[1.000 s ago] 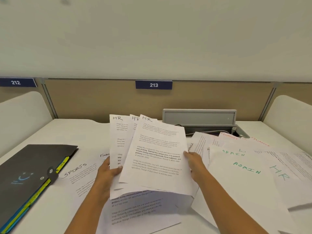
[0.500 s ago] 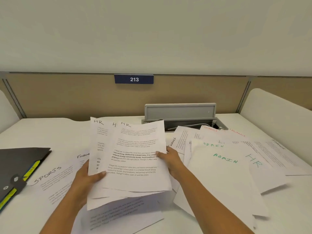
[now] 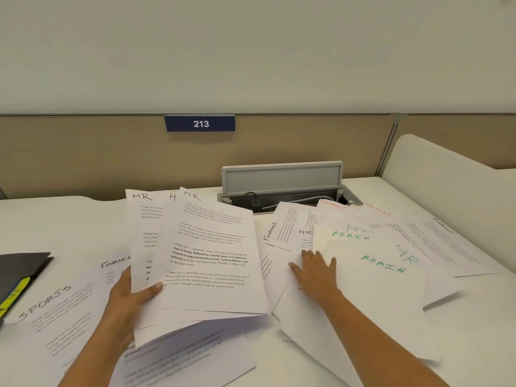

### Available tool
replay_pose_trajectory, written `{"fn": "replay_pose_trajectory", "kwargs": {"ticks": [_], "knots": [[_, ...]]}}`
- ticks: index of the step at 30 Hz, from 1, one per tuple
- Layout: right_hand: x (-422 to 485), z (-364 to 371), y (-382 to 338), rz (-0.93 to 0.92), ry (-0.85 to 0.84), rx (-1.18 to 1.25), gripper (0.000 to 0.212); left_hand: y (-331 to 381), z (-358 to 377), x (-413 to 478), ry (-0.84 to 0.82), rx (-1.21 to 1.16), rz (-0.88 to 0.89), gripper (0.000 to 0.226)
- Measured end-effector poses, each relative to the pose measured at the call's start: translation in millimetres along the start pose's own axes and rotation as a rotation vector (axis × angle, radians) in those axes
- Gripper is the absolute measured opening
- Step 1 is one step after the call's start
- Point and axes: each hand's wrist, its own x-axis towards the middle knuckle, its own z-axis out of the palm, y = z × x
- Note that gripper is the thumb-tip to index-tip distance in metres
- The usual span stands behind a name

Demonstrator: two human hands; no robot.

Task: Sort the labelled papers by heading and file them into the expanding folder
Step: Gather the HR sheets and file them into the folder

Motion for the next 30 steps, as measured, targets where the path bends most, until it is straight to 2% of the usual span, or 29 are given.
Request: {"fn": "replay_pose_trajectory", "kwargs": {"ticks": [5,11,14,17,19,24,25,28,30], "knots": [[1.4,-6.2,33.1,0.035,0.022,-0.05,0.053,-1.1,18.0,2.2,-0.032,0.023,0.012,0.047],[4.4,-9.9,36.9,0.028,0.057,-0.053,0.049,-7.1,24.2,5.8,-0.022,0.032,-0.003,0.054],[8.0,-9.2,18.2,0.003,0.08,0.026,0.058,-8.7,24.4,6.7,-0.022,0.029,-0.009,0.056],[9.9,-9.7,-1.1,0.04,0.033,0.055,0.068,-8.8,24.9,5.7,-0.013,0.036,-0.02,0.055],[9.3,-11.3,-10.2,0.077,0.02,0.067,0.061,-8.7,25.7,4.4,-0.02,0.033,-0.019,0.053],[7.7,-18.4,-23.5,0.1,0.058,0.181,0.013,-9.2,22.5,4.4,-0.007,0.016,-0.015,0.051],[6.3,-21.6,-25.4,0.081,0.076,0.182,0.01,-9.1,21.8,4.4,-0.008,0.013,-0.014,0.05],[5.8,-31.4,-30.6,0.022,0.157,0.192,0.023,-7.3,22.3,3.3,-0.017,0.016,-0.007,0.05],[7.2,-42.6,-33.9,0.02,0.214,0.294,0.02,-5.9,23.8,3.1,-0.016,0.019,-0.001,0.05]]}}
